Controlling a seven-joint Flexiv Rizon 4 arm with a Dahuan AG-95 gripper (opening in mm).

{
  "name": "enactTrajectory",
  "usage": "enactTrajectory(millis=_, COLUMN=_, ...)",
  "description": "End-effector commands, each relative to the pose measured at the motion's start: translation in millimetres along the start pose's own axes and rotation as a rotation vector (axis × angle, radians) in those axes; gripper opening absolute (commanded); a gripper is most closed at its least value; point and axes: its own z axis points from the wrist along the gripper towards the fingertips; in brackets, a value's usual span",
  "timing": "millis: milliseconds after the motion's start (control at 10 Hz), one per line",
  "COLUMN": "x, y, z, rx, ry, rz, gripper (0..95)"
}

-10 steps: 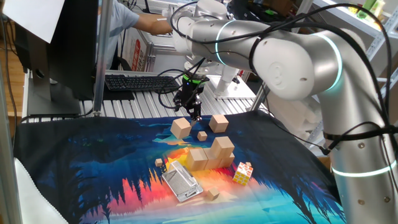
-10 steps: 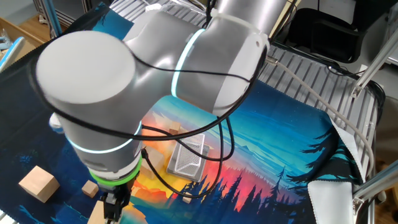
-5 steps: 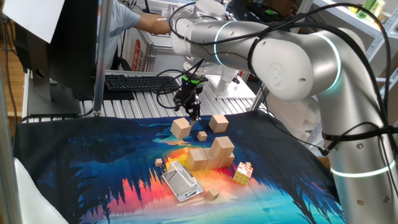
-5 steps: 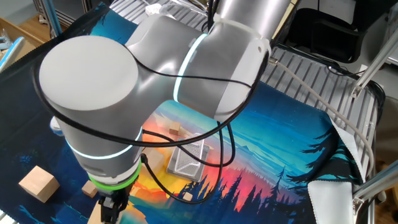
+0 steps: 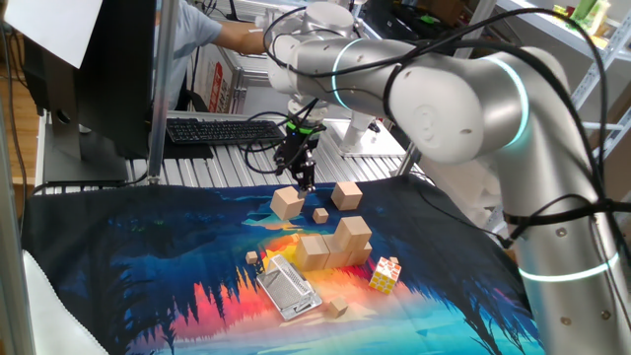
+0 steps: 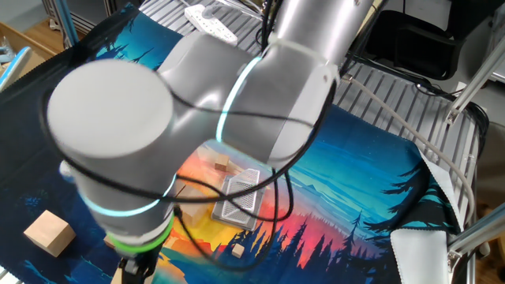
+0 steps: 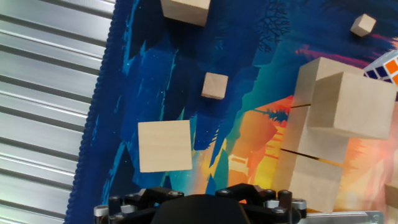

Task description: Stack the blocks into a pyramid shape

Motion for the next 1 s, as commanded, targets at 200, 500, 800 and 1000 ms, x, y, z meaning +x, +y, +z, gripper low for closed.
enactTrajectory(millis=200, x=-3.5, y=9.0, z=4.6, rx=-0.001, ry=0.006, rz=-0.014, gripper=95.0)
enactTrajectory(millis=500, x=-3.2, y=10.2, z=6.2, rx=-0.001, ry=0.009, rz=-0.020, gripper=95.0)
enactTrajectory(millis=800, x=-2.4, y=13.6, z=11.8, rx=0.000, ry=0.008, rz=-0.035, gripper=95.0)
enactTrajectory(millis=1000, x=-5.3, y=13.3, z=17.1, rx=0.000, ry=0.006, rz=-0.049, gripper=95.0)
